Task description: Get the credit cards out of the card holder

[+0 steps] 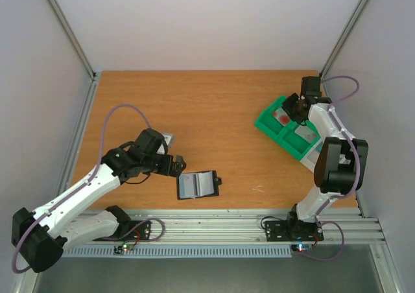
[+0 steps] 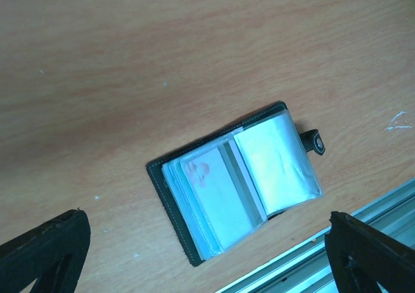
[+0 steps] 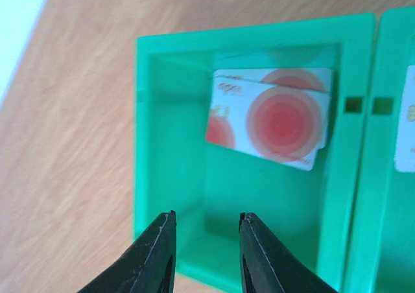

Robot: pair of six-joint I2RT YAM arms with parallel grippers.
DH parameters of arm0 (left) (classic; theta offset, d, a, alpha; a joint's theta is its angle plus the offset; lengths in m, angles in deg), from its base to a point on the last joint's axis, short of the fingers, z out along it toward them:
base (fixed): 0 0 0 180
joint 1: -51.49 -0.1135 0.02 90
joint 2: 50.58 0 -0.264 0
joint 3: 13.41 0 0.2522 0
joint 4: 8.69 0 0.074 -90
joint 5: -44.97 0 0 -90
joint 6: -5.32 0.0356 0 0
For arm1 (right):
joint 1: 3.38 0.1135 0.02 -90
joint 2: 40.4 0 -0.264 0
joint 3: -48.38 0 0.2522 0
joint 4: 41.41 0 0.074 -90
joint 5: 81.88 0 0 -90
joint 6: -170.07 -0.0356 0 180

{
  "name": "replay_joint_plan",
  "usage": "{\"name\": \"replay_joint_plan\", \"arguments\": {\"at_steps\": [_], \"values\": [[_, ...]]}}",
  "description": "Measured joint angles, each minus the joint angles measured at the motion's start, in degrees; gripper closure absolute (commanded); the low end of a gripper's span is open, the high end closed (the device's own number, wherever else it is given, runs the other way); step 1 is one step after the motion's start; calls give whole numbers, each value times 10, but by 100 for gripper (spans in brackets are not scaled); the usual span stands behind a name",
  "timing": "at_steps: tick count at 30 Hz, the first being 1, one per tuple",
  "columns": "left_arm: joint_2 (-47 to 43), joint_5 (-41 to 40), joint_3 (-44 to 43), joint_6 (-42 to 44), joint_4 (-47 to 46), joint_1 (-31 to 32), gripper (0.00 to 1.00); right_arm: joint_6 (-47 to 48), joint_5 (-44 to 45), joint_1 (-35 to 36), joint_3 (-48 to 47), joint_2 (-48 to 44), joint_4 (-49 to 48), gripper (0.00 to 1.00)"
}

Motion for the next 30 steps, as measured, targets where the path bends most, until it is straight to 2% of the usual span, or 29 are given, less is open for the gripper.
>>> {"name": "replay_joint_plan", "arguments": {"at_steps": [6,12,16,22,30], "values": [[7,40,54,-46,-54,-2,1,-12,-74,3,22,-78,7,71],[-6,97,134,-110,-151,-2,1,-26,-147,33,94,-153,5,71],[-19,125,191,-167,-210,-8,0,-28,-180,85,132,-179,7,70],[-19,155,219,-219,-277,-24,1,-23,-209,168,163,-209,8,70],[-4,195,291,-289,-409,-64,1,-4,-230,280,193,-217,2,71]]}}
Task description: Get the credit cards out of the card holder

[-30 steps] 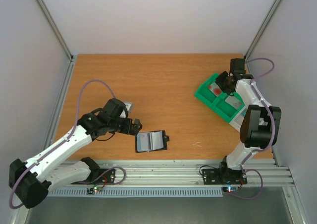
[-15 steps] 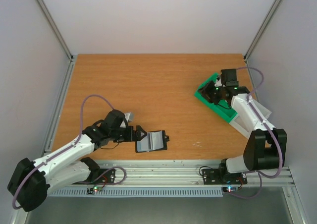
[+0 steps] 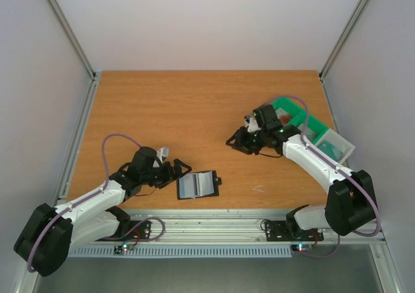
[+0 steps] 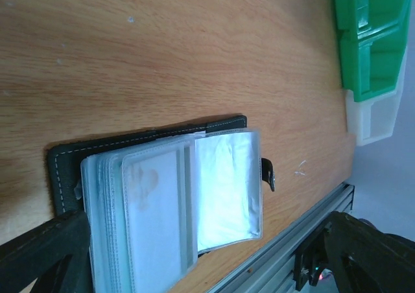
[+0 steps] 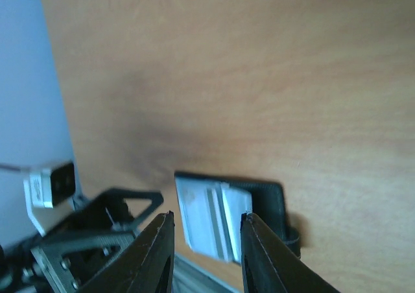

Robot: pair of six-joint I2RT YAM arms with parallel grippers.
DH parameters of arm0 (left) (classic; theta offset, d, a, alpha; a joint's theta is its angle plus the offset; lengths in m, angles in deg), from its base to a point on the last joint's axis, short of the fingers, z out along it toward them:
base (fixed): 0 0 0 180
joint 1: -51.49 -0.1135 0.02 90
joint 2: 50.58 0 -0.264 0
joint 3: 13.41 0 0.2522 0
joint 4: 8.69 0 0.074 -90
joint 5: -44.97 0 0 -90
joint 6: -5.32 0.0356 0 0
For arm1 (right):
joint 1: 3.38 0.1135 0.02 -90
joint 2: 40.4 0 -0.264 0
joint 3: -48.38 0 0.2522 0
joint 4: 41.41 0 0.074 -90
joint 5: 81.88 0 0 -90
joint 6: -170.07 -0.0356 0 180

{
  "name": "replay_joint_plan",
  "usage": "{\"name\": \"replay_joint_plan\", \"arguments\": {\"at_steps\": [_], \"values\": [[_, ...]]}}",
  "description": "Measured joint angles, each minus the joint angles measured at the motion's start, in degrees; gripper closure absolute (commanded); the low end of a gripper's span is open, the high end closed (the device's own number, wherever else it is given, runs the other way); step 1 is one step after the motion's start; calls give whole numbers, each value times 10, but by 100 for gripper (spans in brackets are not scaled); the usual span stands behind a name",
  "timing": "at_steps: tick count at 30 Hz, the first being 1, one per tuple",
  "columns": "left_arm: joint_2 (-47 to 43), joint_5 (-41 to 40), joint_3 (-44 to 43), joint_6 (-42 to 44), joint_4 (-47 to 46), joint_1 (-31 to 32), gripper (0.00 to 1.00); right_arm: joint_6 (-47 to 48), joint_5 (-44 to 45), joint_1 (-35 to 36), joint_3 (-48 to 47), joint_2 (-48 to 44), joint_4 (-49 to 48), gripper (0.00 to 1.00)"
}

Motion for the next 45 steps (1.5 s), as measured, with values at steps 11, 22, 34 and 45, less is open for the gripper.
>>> {"name": "replay_joint_plan", "arguments": {"at_steps": [11,22,34,45], "values": [[6,11,37,-45,-79,-5,1,-16,-12,137,82,4,-73,74],[-7,10,41,-53,-81,-5,4,-45,-14,198,83,100,-161,79],[3,11,43,-64,-83,-5,5,-55,-8,229,90,186,-236,81],[12,26,51,-83,-111,-5,5,-61,-14,238,92,223,-269,83]]}}
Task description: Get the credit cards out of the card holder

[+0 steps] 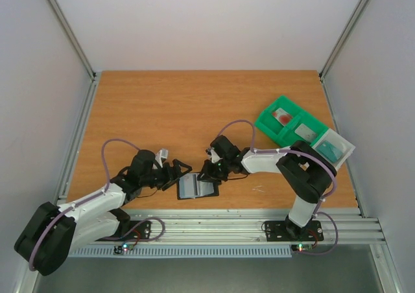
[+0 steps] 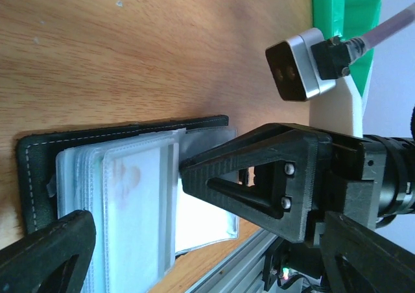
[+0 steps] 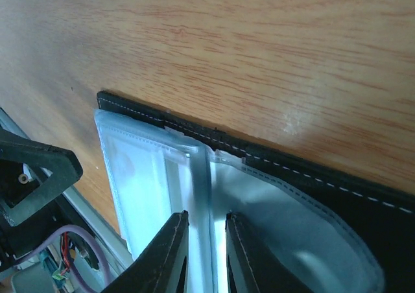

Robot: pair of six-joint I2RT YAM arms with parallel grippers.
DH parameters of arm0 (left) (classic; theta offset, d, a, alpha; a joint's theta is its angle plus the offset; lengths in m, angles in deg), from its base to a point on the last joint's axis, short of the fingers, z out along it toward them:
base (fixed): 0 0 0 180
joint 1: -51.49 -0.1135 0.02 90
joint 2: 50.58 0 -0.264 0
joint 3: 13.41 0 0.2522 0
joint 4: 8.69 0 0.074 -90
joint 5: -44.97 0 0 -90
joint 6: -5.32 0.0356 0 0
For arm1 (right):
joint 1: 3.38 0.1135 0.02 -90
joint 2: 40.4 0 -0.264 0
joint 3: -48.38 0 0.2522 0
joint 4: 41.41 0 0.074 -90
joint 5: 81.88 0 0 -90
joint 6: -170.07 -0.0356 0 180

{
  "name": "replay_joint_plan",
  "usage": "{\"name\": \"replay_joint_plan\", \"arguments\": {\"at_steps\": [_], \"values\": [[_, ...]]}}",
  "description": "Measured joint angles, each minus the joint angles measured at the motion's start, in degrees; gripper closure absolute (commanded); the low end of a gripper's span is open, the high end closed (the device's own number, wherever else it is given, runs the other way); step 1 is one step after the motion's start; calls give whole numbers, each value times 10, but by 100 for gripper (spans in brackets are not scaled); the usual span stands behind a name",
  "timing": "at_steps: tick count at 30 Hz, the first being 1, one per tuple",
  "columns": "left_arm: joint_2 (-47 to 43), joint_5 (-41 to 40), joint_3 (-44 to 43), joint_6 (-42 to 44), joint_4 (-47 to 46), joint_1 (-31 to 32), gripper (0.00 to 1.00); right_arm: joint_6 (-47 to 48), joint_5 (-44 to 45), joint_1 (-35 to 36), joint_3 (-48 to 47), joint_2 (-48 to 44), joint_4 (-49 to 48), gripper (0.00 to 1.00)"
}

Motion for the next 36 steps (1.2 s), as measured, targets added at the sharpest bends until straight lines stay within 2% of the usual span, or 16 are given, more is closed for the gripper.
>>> {"name": "replay_joint_plan", "arguments": {"at_steps": [13,26,36], "values": [[11,3,0,2,-3,0,4,-7,-4,1,5,14,-24,96],[32,19,-3,2,-4,7,9,-9,-7,1,17,15,-51,97],[19,5,-36,13,23,37,12,-12,-9,1,21,16,-62,97]]}}
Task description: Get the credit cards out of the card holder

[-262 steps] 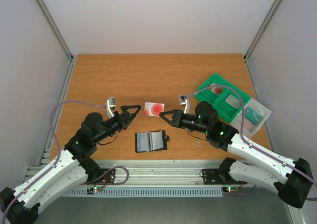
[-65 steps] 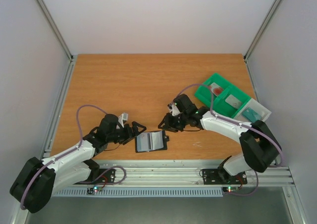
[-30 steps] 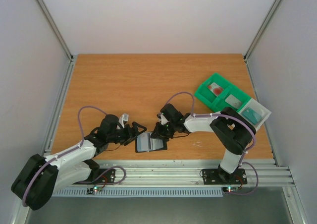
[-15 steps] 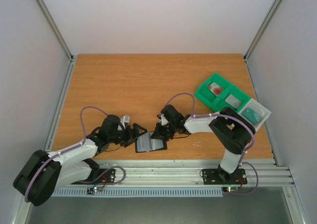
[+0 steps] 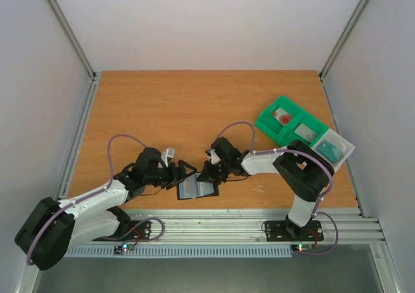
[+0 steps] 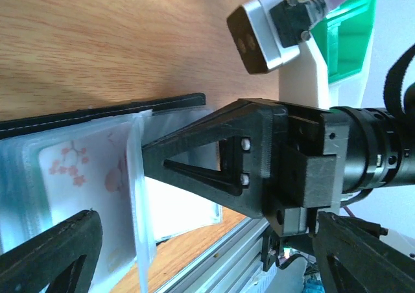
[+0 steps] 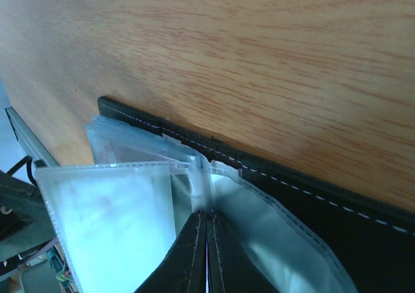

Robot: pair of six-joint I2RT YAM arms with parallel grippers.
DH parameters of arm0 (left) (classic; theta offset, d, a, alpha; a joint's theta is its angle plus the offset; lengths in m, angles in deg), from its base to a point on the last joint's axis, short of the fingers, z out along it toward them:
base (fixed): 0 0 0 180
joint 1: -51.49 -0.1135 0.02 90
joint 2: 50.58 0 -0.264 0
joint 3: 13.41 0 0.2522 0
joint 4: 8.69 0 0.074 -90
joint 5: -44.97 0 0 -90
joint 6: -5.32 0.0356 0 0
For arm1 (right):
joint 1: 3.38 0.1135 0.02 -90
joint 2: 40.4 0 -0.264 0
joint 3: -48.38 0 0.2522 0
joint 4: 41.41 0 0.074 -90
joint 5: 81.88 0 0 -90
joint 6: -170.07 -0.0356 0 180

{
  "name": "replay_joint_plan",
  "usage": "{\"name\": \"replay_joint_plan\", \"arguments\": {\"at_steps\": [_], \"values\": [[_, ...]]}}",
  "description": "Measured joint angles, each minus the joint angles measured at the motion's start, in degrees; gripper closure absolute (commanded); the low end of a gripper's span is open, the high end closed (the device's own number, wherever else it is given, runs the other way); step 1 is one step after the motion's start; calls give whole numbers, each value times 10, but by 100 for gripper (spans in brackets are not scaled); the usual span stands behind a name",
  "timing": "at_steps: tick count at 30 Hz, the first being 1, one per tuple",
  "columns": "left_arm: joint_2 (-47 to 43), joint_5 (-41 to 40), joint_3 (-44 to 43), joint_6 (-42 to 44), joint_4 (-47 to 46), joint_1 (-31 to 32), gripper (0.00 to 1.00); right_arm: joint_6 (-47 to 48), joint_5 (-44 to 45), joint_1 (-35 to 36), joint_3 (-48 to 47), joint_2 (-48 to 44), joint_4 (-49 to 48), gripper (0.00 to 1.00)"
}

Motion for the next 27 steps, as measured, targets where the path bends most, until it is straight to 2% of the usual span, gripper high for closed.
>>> {"name": "replay_joint_plan", "arguments": {"at_steps": [7,14,18,27], "values": [[7,-6,-11,2,3,12,14,-2,0,0,3,1,-8,97],[19,-12,-11,3,3,15,21,-2,0,0,3,1,-10,97],[38,-16,-11,4,2,15,32,-5,0,0,4,1,-11,97],[84,-14,-11,0,-31,17,65,-8,-1,0,7,1,-18,97]]}}
